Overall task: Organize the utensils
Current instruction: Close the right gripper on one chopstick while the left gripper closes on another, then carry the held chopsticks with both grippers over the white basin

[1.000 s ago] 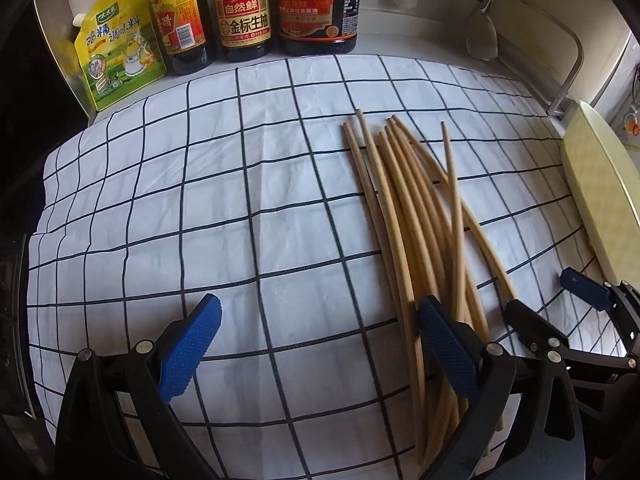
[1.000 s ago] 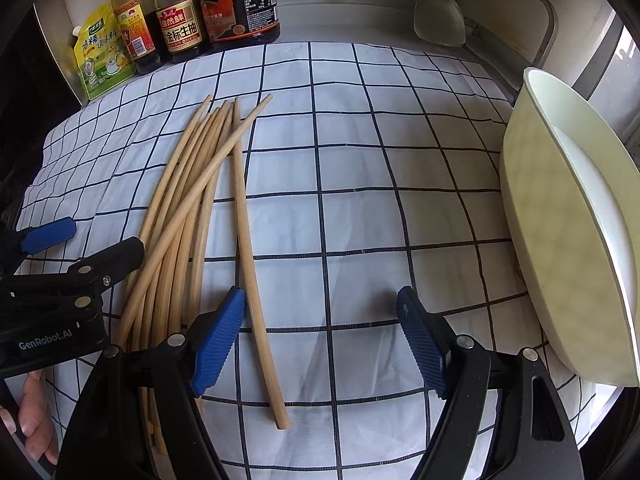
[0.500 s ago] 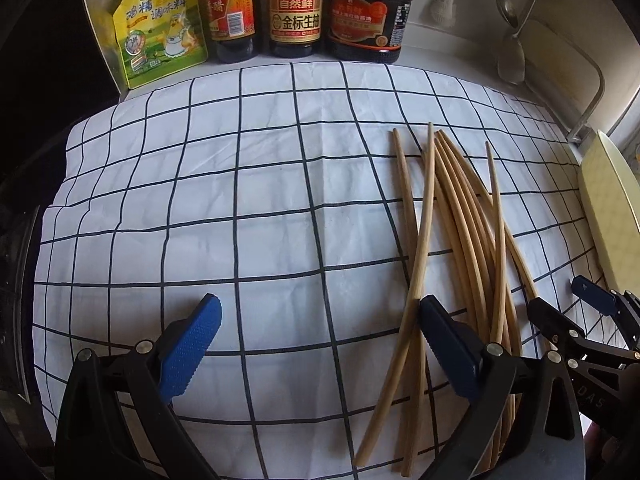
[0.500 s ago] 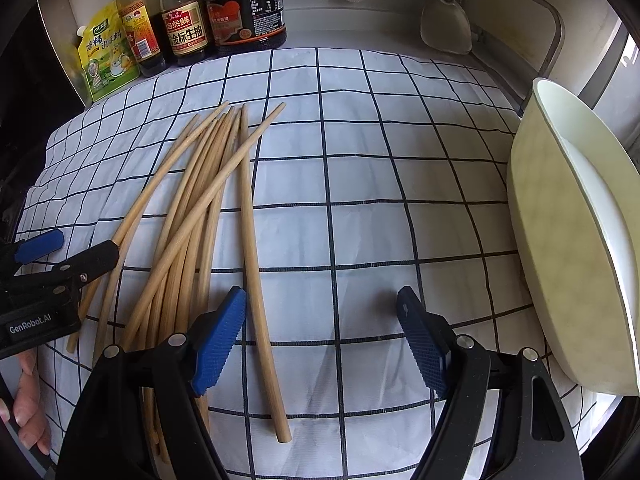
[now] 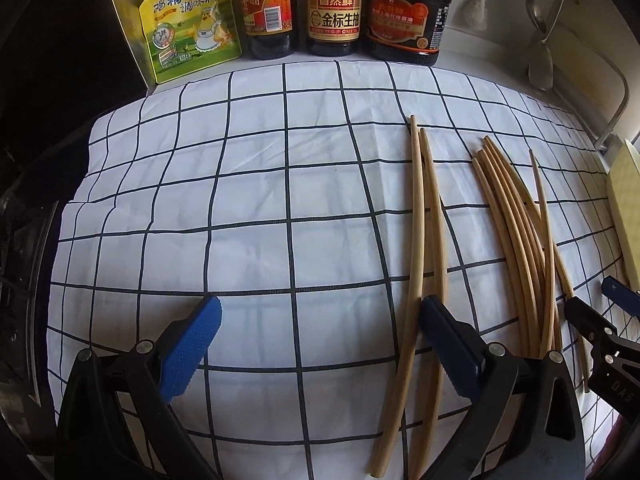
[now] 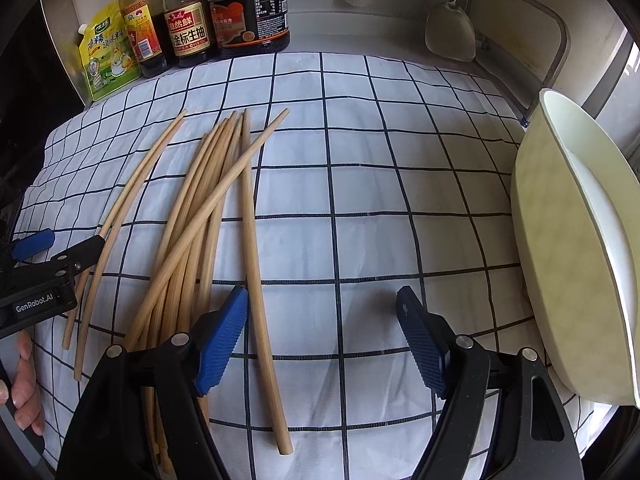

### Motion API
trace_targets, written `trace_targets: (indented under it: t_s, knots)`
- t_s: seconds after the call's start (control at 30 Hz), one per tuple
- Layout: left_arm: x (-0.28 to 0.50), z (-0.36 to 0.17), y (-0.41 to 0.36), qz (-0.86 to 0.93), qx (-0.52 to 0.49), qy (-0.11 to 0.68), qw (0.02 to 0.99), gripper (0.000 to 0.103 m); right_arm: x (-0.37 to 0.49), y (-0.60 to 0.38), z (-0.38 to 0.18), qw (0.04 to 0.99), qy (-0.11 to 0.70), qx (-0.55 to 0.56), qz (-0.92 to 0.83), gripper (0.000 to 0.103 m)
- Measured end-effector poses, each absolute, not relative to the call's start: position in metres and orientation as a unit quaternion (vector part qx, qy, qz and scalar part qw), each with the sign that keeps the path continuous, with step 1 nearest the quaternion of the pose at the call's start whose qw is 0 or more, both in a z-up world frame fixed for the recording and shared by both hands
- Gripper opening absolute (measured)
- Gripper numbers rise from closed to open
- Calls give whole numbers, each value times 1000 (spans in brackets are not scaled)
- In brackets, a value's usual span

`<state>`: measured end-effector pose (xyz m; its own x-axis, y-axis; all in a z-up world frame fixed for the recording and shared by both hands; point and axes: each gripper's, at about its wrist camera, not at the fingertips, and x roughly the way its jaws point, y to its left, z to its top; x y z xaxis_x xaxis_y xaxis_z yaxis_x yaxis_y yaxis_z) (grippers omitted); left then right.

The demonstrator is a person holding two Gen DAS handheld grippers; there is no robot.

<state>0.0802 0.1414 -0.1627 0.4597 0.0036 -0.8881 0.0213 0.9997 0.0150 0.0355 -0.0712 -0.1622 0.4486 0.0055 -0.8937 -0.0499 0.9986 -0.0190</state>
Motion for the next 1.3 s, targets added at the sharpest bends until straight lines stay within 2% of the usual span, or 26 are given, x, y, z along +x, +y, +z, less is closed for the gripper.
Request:
trace_targets:
  t_s: [0.1,0.2,0.27,0.3,0.37,0.4,0.47,0.53,0.9,1.3]
  knots:
    - [78,-161,140,-11,19,513,858,91,36,-66,-162,855,517,-35,21,69]
    - [76,-158,136,-26,22,510,860,77,35,-60,-161,858,511,-47,29,61]
    - [74,-157,132,-36,22,510,859,64,34,-57,-160,858,511,-51,38,50]
    - [74,-156,131,-40,24,510,859,61,34,-55,-159,857,511,-52,43,47]
    - [73,-154,126,-50,28,509,859,43,34,-52,-159,854,515,-52,57,33]
    - [72,-154,124,-56,29,509,859,37,34,-50,-158,852,516,-54,64,30]
    - [72,-153,120,-64,32,510,857,14,35,-45,-158,850,518,-60,73,15]
    - [71,-153,118,-72,31,513,855,7,34,-41,-157,850,518,-68,72,7]
    - [73,-143,124,-79,11,517,852,7,42,-57,-140,856,512,-49,46,6]
    - [64,-97,105,-104,15,495,863,7,30,-98,-96,876,481,10,21,6]
